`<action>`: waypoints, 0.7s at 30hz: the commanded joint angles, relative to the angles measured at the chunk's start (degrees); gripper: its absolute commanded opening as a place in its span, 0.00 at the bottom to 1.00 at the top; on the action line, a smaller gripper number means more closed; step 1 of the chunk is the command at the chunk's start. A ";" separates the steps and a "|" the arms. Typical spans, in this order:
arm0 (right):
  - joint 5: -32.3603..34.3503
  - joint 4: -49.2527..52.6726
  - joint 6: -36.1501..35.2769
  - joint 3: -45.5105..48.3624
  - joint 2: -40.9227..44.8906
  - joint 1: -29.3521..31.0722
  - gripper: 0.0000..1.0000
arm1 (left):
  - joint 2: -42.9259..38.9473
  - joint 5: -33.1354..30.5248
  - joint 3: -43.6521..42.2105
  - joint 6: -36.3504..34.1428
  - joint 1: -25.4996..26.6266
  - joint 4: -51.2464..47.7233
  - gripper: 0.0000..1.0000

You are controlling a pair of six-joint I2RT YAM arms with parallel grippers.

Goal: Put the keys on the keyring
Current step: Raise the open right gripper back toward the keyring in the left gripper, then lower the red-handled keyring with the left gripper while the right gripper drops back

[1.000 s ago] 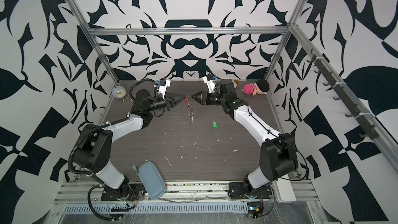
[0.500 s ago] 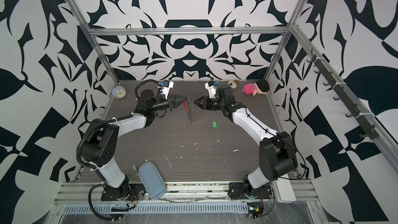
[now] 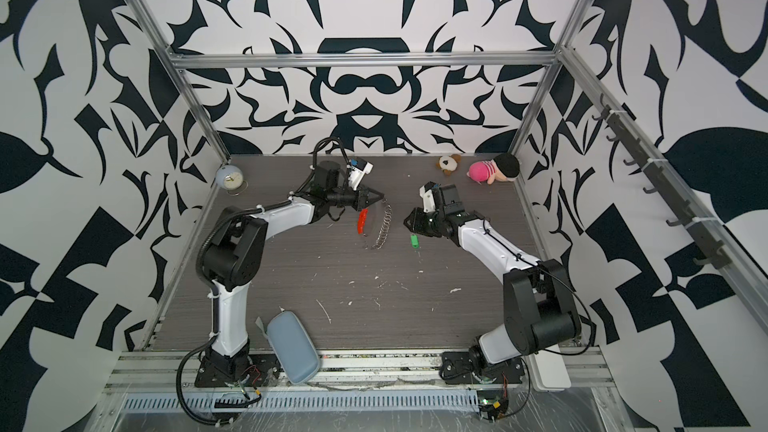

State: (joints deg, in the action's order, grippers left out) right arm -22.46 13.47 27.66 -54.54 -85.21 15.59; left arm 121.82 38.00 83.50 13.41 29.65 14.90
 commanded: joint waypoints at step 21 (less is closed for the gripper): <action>1.37 -0.64 -3.66 1.39 -2.41 -1.65 0.29 | 2.63 -13.09 8.82 -1.66 3.13 -15.25 0.47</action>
State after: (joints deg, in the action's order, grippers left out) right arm -20.75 13.65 24.86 -51.90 -87.81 14.06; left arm 130.21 28.60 91.77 11.35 32.88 1.10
